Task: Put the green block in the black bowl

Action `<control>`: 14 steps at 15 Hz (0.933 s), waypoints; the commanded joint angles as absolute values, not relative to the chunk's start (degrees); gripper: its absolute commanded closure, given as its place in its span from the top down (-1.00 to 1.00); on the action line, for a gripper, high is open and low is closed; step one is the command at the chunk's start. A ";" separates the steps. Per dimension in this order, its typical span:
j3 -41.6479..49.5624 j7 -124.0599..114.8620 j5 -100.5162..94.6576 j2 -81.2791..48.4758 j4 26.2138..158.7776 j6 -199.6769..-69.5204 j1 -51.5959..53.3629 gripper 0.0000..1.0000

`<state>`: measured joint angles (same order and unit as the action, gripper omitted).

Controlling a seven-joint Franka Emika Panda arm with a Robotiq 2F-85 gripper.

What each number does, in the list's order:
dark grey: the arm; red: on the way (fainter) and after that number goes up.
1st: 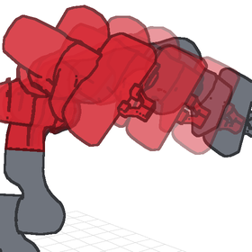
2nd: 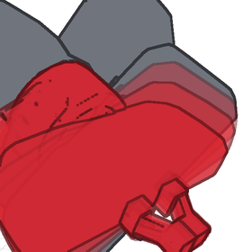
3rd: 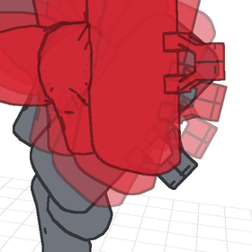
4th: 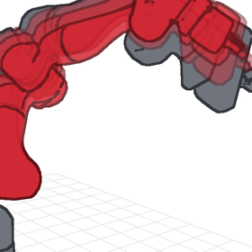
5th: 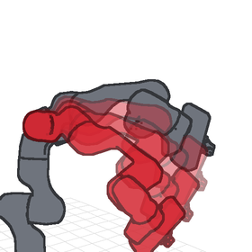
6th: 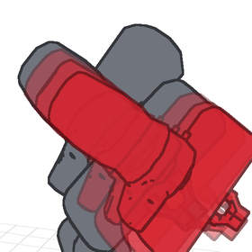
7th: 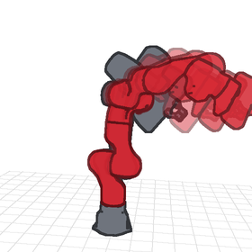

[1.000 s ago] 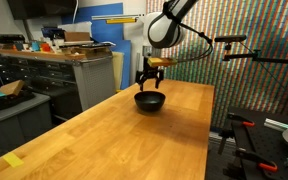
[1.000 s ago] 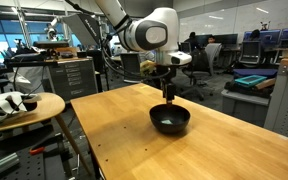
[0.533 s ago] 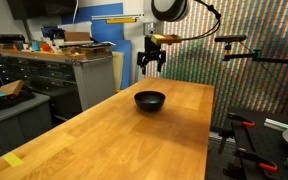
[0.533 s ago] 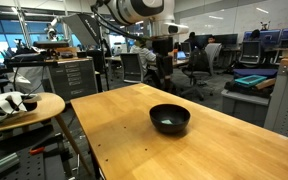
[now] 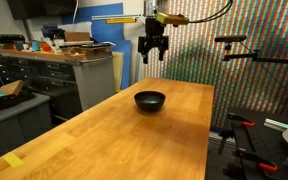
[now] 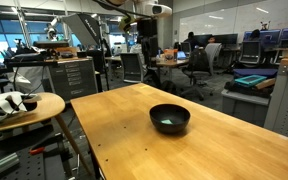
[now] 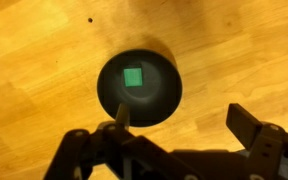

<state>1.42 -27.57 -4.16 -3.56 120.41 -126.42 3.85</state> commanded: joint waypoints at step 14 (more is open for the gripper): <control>-0.43 -27.65 -4.16 -1.15 122.31 -126.07 3.45 1.00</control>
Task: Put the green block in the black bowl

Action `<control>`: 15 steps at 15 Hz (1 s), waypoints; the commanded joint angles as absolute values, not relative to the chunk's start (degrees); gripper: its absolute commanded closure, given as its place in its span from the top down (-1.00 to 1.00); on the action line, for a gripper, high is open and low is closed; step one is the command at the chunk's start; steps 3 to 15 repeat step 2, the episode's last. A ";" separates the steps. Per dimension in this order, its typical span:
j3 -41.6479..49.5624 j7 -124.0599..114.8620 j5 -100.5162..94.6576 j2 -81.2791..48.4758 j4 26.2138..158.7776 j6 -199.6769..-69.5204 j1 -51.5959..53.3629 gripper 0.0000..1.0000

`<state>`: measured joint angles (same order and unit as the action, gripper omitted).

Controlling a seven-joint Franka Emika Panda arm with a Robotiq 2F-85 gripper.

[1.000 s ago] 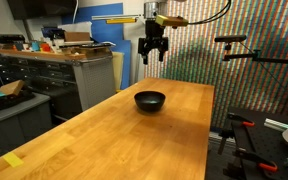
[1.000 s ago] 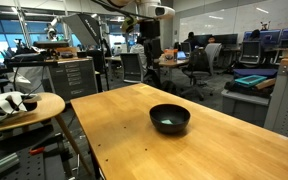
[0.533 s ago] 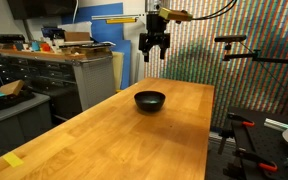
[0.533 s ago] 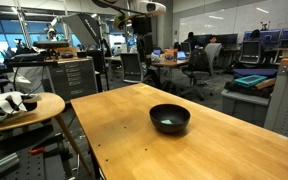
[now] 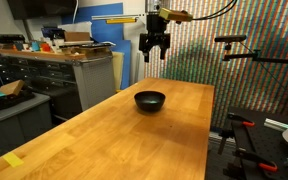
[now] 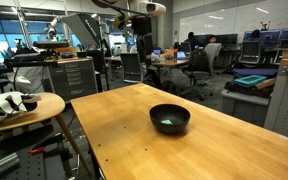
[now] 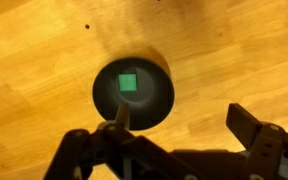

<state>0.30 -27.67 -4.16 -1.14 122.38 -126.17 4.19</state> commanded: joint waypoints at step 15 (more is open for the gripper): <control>-0.43 -27.65 -4.16 -1.15 122.32 -126.07 3.45 1.00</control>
